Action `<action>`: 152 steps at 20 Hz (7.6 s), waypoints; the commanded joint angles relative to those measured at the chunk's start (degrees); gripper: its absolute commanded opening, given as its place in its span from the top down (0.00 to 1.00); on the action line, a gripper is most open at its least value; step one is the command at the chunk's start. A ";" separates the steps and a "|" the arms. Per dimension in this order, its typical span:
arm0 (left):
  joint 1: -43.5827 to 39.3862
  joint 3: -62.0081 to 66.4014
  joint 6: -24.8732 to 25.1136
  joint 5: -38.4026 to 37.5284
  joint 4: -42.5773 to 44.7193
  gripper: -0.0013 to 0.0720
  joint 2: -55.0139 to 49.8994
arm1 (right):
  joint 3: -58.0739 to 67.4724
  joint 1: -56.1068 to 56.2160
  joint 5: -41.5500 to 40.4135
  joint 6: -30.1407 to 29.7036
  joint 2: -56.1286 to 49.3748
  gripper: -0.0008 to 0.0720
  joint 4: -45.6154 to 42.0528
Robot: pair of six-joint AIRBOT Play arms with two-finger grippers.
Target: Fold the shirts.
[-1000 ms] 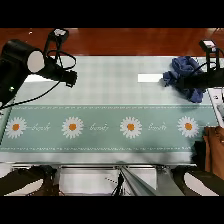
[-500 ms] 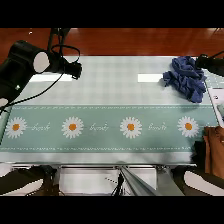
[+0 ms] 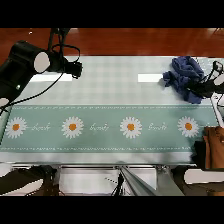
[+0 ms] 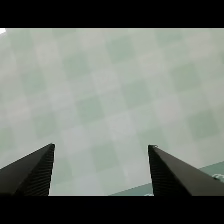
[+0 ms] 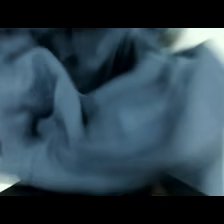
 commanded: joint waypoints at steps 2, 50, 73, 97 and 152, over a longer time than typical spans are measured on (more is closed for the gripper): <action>0.00 0.07 -0.02 -0.42 -0.07 0.02 0.02 | 0.02 2.36 1.75 -1.14 -4.15 0.79 5.49; -15.56 -25.05 -7.37 -18.84 -4.28 0.00 24.79 | -2.69 56.87 31.39 2.19 21.57 0.23 2.84; -15.98 -49.99 8.09 0.31 -36.76 0.00 25.20 | -12.63 -1.01 28.72 -20.09 25.46 0.17 18.82; -18.91 -49.22 4.83 1.03 -36.79 0.96 23.02 | -12.63 19.61 18.12 -14.45 3.21 0.19 28.65; 1.75 -25.11 5.42 -3.19 -7.15 0.96 10.64 | 3.21 6.62 30.75 -10.69 11.96 0.94 4.02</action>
